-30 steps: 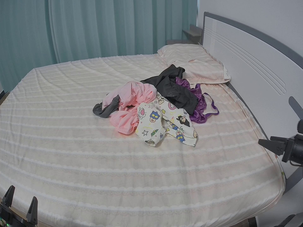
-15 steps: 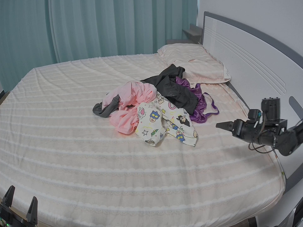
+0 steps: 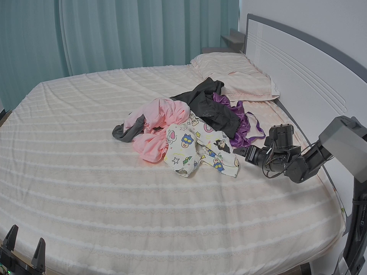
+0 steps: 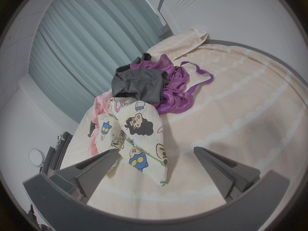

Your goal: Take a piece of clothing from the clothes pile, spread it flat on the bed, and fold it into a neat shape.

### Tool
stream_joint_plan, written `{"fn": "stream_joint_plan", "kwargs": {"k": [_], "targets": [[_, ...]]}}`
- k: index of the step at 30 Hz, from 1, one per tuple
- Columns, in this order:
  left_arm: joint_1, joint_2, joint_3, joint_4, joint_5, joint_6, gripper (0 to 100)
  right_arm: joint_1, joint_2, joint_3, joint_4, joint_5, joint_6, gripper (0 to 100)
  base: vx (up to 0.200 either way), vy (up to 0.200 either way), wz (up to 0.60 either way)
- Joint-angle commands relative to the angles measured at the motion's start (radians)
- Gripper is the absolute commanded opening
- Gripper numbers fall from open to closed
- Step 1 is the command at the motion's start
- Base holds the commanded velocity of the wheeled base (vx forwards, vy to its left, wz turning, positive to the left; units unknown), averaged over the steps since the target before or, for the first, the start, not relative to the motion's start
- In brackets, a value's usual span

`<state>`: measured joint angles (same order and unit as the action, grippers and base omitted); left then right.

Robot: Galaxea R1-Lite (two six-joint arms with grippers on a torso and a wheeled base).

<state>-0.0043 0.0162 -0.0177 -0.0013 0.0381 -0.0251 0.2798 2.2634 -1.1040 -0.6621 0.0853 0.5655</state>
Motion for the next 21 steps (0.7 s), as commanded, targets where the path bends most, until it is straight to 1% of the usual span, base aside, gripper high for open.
{"fn": "stream_joint_plan", "kwargs": {"k": [1,8,21], "targets": [[0.000,-0.016,0.018,0.000,0.003,-0.004,100,0.016,0.120,-0.079,0.004,-0.009,-0.001,100,0.000,0.000,0.00],[0.000,-0.016,0.018,0.000,0.003,-0.004,100,0.061,0.185,-0.155,0.007,-0.033,-0.004,100,0.000,0.000,0.00],[0.001,-0.016,0.018,0.000,0.003,-0.006,100,0.116,0.245,-0.264,0.006,-0.044,-0.003,100,0.000,0.000,0.00]]}}
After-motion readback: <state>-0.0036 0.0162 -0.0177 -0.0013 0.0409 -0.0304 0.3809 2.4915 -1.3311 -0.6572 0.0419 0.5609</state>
